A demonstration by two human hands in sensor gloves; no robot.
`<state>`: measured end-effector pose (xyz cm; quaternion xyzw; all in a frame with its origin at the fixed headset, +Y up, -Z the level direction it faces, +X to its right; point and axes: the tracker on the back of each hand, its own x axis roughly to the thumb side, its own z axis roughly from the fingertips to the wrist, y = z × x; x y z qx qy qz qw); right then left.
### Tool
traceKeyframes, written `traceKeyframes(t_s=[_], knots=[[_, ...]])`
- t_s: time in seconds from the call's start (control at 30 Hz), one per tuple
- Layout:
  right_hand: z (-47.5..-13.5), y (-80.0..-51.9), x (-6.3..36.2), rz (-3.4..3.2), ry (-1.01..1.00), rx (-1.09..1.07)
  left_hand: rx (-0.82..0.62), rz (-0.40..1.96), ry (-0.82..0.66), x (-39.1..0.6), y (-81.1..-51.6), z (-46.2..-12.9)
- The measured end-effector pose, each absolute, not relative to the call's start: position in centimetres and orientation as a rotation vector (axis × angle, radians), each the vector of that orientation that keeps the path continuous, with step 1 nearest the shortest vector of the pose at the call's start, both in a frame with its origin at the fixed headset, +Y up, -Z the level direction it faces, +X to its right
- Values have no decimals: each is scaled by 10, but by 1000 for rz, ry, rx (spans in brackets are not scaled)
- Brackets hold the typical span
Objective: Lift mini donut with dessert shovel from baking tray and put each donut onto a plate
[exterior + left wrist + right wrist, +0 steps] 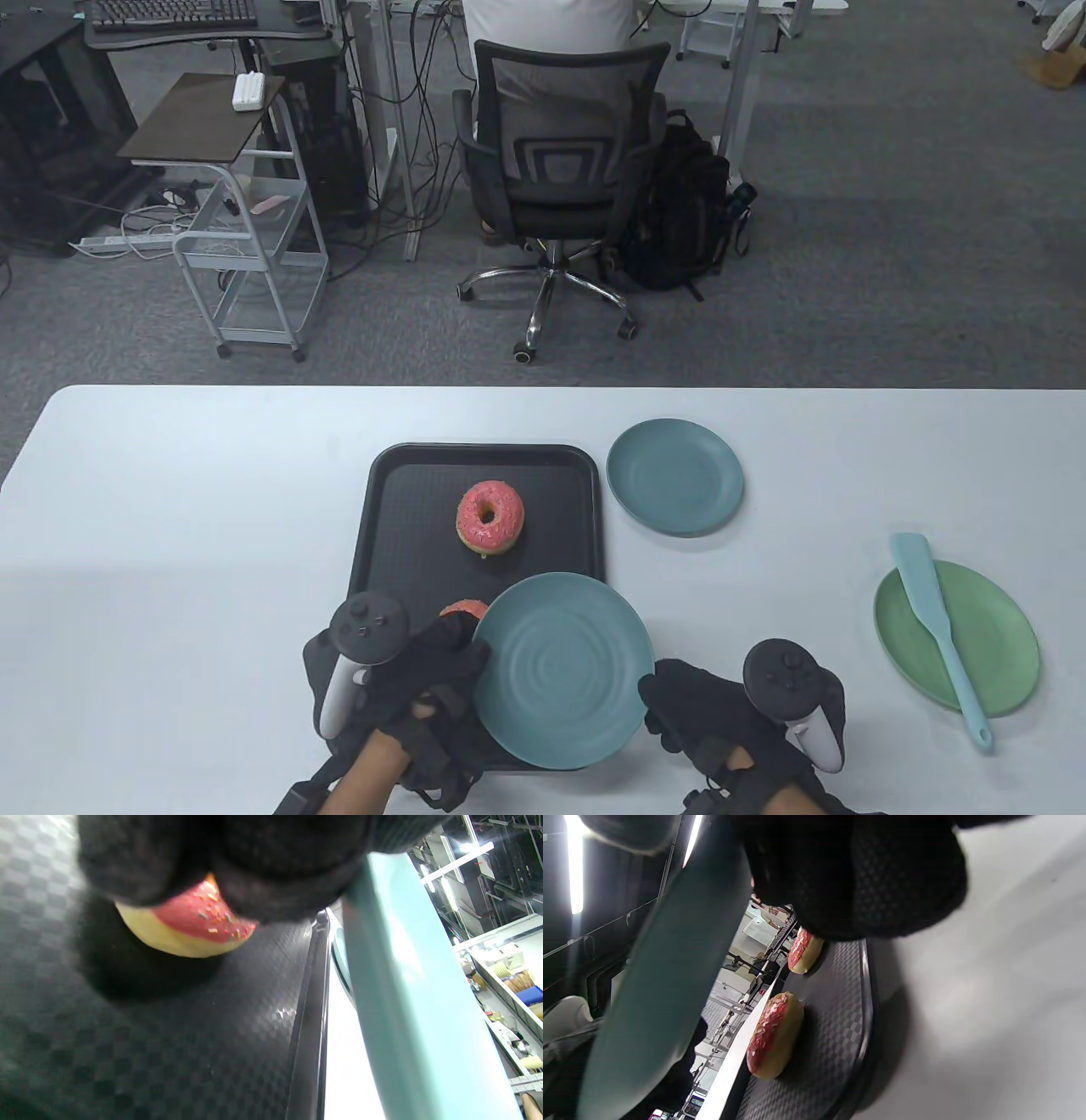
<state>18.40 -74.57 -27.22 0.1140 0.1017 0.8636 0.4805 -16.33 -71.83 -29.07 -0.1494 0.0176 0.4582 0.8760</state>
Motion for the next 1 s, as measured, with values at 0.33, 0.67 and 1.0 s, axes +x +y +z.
traceKeyframes(t_s=[0.33, 0.67, 1.0], knots=[[-272, -738, 192, 2051, 148, 117, -309, 941, -13, -163, -715, -291], [-290, -728, 271, 1974, -112, -192, 17, 674, 184, -232, -715, -303], [-294, -757, 349, 1972, -262, -690, 28, 732, 362, -282, -730, -308]])
